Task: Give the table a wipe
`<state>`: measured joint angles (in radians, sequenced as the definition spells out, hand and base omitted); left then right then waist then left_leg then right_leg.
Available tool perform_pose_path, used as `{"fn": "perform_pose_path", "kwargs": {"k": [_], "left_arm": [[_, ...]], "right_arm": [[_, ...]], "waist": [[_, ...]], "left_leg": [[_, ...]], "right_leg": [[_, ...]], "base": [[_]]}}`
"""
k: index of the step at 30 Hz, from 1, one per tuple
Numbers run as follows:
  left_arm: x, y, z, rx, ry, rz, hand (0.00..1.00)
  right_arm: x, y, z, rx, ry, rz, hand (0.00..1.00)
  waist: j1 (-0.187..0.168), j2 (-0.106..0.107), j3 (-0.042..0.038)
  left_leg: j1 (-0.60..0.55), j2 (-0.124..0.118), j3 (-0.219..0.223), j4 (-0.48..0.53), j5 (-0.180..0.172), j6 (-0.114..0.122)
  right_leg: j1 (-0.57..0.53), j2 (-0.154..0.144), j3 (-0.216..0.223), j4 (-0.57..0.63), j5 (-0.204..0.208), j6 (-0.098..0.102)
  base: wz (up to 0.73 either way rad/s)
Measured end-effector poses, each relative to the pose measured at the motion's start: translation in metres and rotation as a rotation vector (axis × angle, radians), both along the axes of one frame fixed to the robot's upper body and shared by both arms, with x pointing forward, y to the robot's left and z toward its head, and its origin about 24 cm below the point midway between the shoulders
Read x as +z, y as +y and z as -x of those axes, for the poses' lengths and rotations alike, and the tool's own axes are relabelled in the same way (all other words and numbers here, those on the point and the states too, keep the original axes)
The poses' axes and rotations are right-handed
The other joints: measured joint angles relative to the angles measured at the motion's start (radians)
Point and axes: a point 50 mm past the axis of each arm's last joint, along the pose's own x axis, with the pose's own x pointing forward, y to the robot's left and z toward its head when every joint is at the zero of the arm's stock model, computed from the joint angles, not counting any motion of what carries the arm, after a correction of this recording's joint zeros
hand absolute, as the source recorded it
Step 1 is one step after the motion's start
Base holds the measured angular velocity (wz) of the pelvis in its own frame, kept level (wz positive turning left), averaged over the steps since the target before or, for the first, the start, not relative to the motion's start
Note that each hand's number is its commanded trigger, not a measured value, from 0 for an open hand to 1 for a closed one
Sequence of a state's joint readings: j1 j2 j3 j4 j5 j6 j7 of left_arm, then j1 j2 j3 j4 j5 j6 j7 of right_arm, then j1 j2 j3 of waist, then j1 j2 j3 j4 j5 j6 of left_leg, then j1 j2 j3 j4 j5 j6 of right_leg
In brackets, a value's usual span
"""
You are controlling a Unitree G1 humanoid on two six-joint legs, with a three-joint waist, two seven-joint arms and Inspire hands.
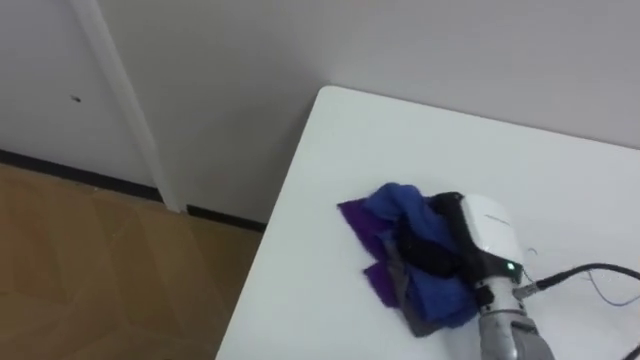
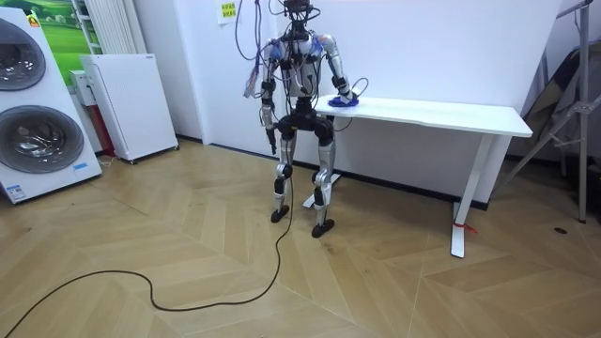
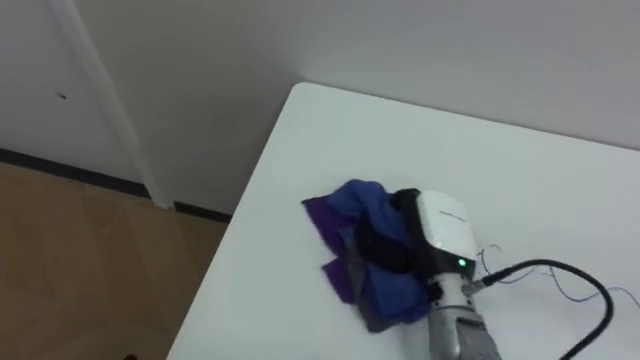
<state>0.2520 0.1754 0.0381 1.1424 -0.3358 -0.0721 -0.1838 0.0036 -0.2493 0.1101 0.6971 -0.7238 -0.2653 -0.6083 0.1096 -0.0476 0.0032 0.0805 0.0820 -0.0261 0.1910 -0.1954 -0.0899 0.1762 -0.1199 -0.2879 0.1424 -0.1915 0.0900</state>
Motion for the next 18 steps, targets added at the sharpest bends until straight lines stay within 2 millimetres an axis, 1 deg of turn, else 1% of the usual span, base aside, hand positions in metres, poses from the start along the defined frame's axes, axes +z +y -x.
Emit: {"fn": "perform_pose_path", "kwargs": {"k": [1, 2, 3, 5, 6, 8, 9, 10, 11, 12, 13, 14, 15, 16, 18], "left_arm": [[0.002, 0.006, 0.005, 0.001, 0.015, -0.021, 0.0], [0.003, 0.014, 0.009, 0.002, 0.023, -0.045, 0.0], [0.004, 0.017, 0.011, 0.004, 0.029, -0.056, 0.0], [0.008, 0.028, 0.02, 0.028, 0.049, -0.085, 0.0], [0.009, 0.031, 0.021, 0.036, 0.05, -0.092, 0.0], [0.011, 0.039, 0.02, 0.072, 0.043, -0.121, 0.0], [0.011, 0.04, 0.02, 0.081, 0.04, -0.124, 0.0], [0.012, 0.041, 0.021, 0.09, 0.038, -0.129, 0.0], [0.013, 0.043, 0.021, 0.093, 0.038, -0.137, 0.0], [0.013, 0.044, 0.02, 0.091, 0.036, -0.14, 0.0], [0.014, 0.046, 0.016, 0.095, 0.02, -0.148, 0.0], [0.015, 0.048, 0.015, 0.107, 0.013, -0.154, 0.0], [0.015, 0.048, 0.016, 0.109, 0.012, -0.155, 0.0], [0.015, 0.049, 0.011, 0.106, -0.001, -0.158, 0.0], [0.015, 0.047, 0.008, 0.098, -0.008, -0.156, 0.0]], "right_arm": [[-0.003, -0.013, 0.007, -0.079, 0.0, -0.01, 1.0], [-0.007, -0.026, 0.015, -0.162, 0.002, -0.029, 1.0], [-0.008, -0.03, 0.019, -0.197, 0.002, -0.035, 1.0], [-0.012, -0.048, 0.032, -0.314, -0.004, -0.068, 1.0], [-0.013, -0.053, 0.037, -0.343, -0.003, -0.072, 1.0], [-0.014, -0.07, 0.049, -0.436, -0.004, -0.07, 1.0], [-0.014, -0.074, 0.052, -0.455, -0.002, -0.068, 1.0], [-0.014, -0.082, 0.057, -0.49, 0.004, -0.062, 1.0], [-0.014, -0.089, 0.065, -0.533, 0.008, -0.059, 1.0], [-0.015, -0.092, 0.069, -0.553, 0.01, -0.058, 1.0], [-0.016, -0.096, 0.077, -0.584, 0.018, -0.056, 1.0], [-0.017, -0.099, 0.083, -0.606, 0.027, -0.054, 1.0], [-0.017, -0.1, 0.086, -0.615, 0.031, -0.052, 1.0], [-0.018, -0.101, 0.089, -0.622, 0.037, -0.05, 1.0], [-0.018, -0.101, 0.09, -0.624, 0.042, -0.048, 1.0]], "waist": [[-0.007, -0.001, -0.0006], [-0.009, -0.002, -0.0021], [-0.009, -0.002, -0.0026], [-0.034, -0.001, -0.0028], [-0.039, -0.001, -0.0037], [-0.061, -0.002, -0.005], [-0.065, -0.002, -0.0058], [-0.077, -0.001, -0.0094], [-0.081, -0.002, -0.0128], [-0.082, -0.003, -0.015], [-0.086, -0.006, -0.0205], [-0.089, -0.009, -0.0256], [-0.089, -0.011, -0.0269], [-0.09, -0.014, -0.0287], [-0.091, -0.016, -0.0286]], "left_leg": [[-0.001, -0.004, -0.001, 0.004, 0.001, 0.001], [0.001, -0.006, 0.0, 0.007, 0.001, 0.001], [0.001, -0.005, 0.0, 0.008, 0.001, 0.001], [0.004, -0.006, 0.0, 0.009, 0.001, 0.002], [0.004, -0.006, 0.0, 0.011, 0.001, 0.002], [0.001, -0.006, 0.004, 0.014, 0.002, 0.003], [0.002, -0.005, 0.008, 0.015, 0.002, 0.003], [0.002, -0.006, 0.009, 0.015, 0.002, 0.004], [0.002, -0.007, 0.011, 0.015, 0.003, 0.004], [0.002, -0.007, 0.011, 0.015, 0.003, 0.004], [0.004, -0.007, 0.013, 0.015, 0.003, 0.004], [0.003, -0.007, 0.013, 0.015, 0.003, 0.005], [0.003, -0.007, 0.013, 0.015, 0.003, 0.005], [0.002, -0.007, 0.013, 0.015, 0.003, 0.005], [0.003, -0.007, 0.014, 0.015, 0.003, 0.005]], "right_leg": [[0.012, -0.003, -0.014, -0.006, 0.0, 0.001], [0.02, -0.003, -0.014, -0.008, 0.0, 0.001], [0.022, -0.003, -0.014, -0.009, 0.0, 0.001], [0.031, -0.003, -0.016, -0.01, 0.0, 0.002], [0.033, -0.003, -0.016, -0.01, 0.0, 0.002], [0.033, -0.003, -0.006, -0.01, -0.003, 0.005], [0.033, -0.003, -0.001, -0.01, -0.003, 0.005], [0.033, -0.004, 0.002, -0.011, -0.003, 0.005], [0.032, -0.004, 0.012, -0.011, -0.005, 0.005], [0.032, -0.004, 0.012, -0.01, -0.005, 0.005], [0.033, -0.004, 0.014, -0.01, -0.005, 0.005], [0.033, -0.004, 0.013, -0.01, -0.005, 0.005], [0.033, -0.004, 0.013, -0.009, -0.005, 0.005], [0.033, -0.004, 0.012, -0.009, -0.005, 0.005], [0.032, -0.004, 0.013, -0.008, -0.005, 0.004]], "base": [[0.28], [0.25], [0.14], [0.09], [0.11], [0.02], [-0.05], [-0.04], [0.0], [0.0], [0.0], [0.0], [0.0], [0.0], [-0.02]]}}
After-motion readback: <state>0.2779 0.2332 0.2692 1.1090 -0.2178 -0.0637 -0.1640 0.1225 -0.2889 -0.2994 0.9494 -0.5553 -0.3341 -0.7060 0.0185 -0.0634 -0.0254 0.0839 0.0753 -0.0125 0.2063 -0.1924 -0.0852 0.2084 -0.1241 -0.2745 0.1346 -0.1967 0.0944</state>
